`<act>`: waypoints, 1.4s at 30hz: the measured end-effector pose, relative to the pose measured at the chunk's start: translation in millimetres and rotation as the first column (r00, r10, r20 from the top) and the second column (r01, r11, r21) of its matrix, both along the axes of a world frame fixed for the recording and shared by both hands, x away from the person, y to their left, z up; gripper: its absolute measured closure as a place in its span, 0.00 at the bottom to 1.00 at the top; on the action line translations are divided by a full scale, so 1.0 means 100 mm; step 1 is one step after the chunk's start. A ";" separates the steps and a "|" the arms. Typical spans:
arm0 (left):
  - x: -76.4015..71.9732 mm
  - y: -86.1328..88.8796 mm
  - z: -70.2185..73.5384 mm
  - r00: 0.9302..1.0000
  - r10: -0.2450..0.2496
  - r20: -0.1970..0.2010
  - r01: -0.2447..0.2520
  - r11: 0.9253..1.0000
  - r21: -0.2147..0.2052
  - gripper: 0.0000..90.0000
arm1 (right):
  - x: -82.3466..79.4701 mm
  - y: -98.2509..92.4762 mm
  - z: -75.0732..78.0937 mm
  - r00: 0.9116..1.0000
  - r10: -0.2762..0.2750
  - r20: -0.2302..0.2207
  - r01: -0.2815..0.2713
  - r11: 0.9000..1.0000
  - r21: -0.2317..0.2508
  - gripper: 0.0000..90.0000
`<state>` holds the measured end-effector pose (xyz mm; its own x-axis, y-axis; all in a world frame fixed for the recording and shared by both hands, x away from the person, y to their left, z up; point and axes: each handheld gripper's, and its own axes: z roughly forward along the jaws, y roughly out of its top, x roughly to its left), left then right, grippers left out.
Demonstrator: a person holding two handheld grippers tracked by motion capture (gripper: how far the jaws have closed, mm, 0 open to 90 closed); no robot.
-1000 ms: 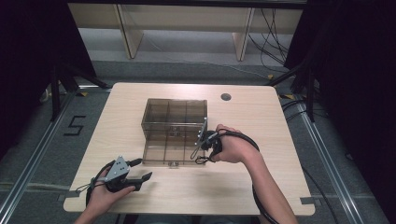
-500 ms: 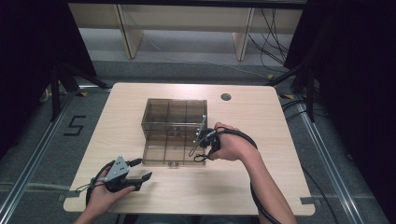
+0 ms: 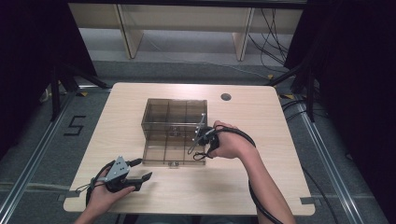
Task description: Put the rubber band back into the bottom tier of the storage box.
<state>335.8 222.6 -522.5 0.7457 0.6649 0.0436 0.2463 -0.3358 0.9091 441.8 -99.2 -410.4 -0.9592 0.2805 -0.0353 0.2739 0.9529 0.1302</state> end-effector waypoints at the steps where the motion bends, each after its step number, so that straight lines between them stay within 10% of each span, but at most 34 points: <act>1: 0.00 0.00 0.00 1.000 0.000 0.000 0.000 1.000 0.000 0.35 | 0.00 0.00 0.00 1.000 0.001 -0.001 -0.001 1.000 0.001 0.97; 42: 0.00 0.00 0.00 1.000 0.001 -0.002 -0.001 1.000 -0.007 0.35 | 0.16 0.13 -0.06 1.000 -0.007 -0.001 0.007 1.000 0.004 0.97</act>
